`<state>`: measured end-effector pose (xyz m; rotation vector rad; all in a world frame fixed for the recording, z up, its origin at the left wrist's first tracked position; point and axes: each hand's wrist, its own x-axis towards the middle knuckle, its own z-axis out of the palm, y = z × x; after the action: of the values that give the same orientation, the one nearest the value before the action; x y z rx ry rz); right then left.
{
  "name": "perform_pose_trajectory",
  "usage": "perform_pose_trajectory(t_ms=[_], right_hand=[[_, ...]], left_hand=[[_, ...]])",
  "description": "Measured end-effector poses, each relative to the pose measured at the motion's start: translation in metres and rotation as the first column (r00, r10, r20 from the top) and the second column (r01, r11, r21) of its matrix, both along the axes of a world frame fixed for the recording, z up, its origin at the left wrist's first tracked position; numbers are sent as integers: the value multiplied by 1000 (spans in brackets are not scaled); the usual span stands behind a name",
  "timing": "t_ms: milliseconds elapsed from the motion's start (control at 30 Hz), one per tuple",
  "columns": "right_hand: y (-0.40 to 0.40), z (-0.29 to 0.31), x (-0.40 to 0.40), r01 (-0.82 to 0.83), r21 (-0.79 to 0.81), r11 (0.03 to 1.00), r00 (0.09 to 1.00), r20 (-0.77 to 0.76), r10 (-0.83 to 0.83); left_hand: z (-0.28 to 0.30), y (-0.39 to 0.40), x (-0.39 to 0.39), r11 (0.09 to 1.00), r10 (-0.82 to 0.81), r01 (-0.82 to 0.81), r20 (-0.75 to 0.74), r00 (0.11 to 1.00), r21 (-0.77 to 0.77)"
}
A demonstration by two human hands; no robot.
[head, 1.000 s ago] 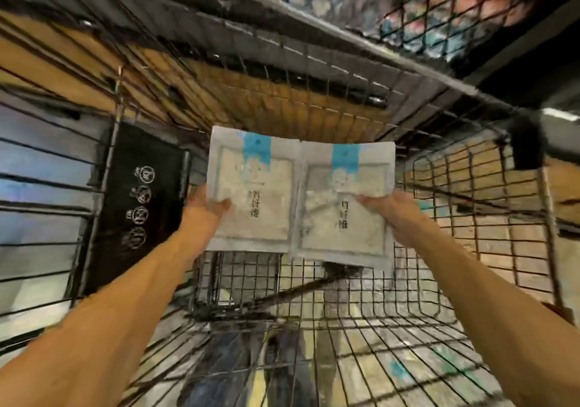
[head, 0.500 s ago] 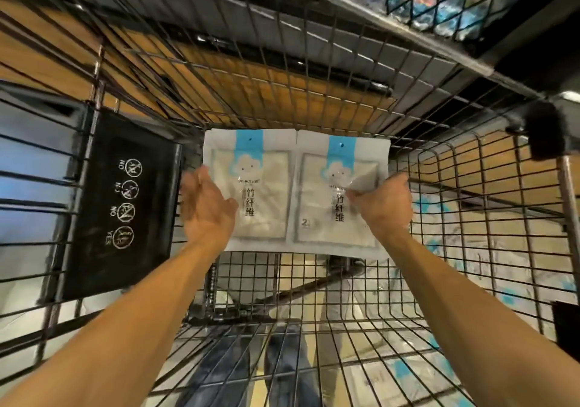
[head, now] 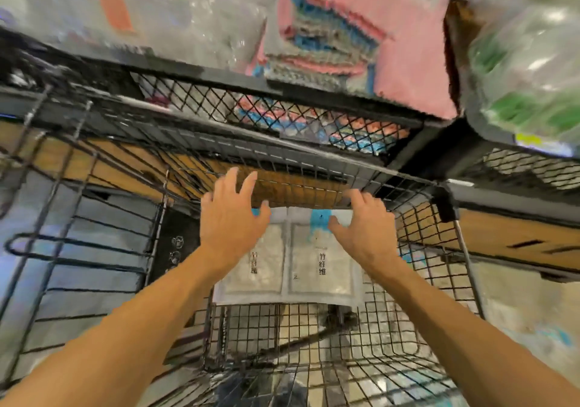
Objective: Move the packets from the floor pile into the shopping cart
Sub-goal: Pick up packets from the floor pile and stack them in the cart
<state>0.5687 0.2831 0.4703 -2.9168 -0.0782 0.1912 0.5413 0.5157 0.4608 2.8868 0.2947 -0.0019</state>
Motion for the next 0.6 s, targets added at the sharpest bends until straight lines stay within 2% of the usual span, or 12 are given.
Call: perform_pose_trajectory(t_ms=[133,300,367,600], right_hand=[[10,99,12,-36,-5,999,998,48,37],[15,227,28,-61,32,998,994,96,58],[15,275,31,-71,33,997,993,92,68],[-2,404,19,-80,26,996,984,163,74]], left_hand=[[97,0,18,998,-44,40,65,997,54],[225,-1,36,994,-41,37,33,999,102],[271,-1,39,994,-47,39,73,996,98],[403,-8,32,991,-52,40,97,994,131]])
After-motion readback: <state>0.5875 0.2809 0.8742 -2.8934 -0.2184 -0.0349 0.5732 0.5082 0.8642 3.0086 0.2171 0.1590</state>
